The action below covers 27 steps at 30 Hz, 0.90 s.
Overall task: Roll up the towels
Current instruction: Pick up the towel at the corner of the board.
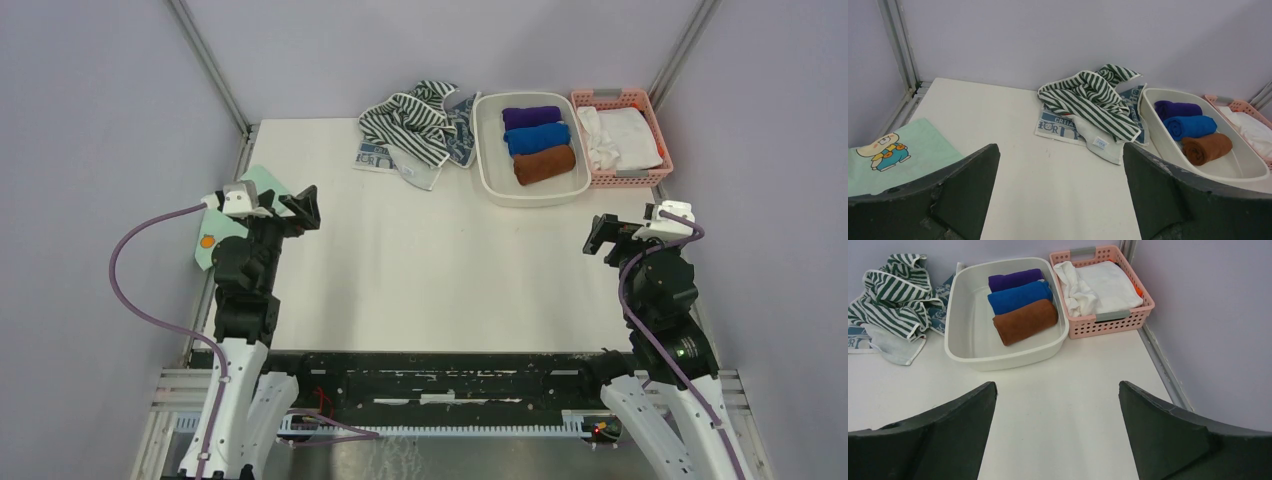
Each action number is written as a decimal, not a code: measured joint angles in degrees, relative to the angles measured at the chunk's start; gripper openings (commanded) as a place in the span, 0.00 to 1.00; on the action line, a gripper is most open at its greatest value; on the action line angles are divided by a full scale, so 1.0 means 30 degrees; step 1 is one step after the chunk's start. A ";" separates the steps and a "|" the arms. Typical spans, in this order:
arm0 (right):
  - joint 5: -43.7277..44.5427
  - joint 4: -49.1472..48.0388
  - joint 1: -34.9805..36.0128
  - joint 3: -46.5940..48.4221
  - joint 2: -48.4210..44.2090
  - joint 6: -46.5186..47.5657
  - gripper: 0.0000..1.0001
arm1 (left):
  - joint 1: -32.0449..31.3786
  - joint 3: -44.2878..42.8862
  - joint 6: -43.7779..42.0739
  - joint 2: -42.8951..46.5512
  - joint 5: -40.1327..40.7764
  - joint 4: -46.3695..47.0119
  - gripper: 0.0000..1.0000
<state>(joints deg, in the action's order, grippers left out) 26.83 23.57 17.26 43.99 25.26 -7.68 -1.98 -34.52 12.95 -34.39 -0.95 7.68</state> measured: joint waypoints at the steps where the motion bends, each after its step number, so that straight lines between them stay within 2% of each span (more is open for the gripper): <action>1: -0.0007 0.0000 0.0000 0.0000 0.0000 0.0000 1.00 | 0.0000 0.0000 0.0000 -0.0029 -0.0073 0.0036 0.99; 10: -0.0007 0.0007 0.0000 0.0000 0.0095 -0.0051 1.00 | 0.0000 0.0029 0.0036 -0.0780 -0.0969 0.0379 0.99; 18: 0.0044 0.0000 0.0000 -0.0080 -0.0029 -0.0291 1.00 | -0.0015 -0.0284 0.0452 -0.2965 -0.2084 0.0444 0.99; 23: -0.0087 0.0022 0.0000 -0.0211 0.0036 -0.0488 1.00 | -0.0801 -0.2754 0.1574 -0.7162 -0.2426 0.0328 0.94; 27: -0.0561 0.0022 0.0000 -0.0255 0.0051 -0.0525 1.00 | -0.2404 -0.6149 0.2652 -1.2757 -0.2361 0.0146 0.94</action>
<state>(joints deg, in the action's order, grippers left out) 25.15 23.64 17.26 43.22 25.41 -9.26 -9.19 -52.97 20.91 -72.66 -8.03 8.12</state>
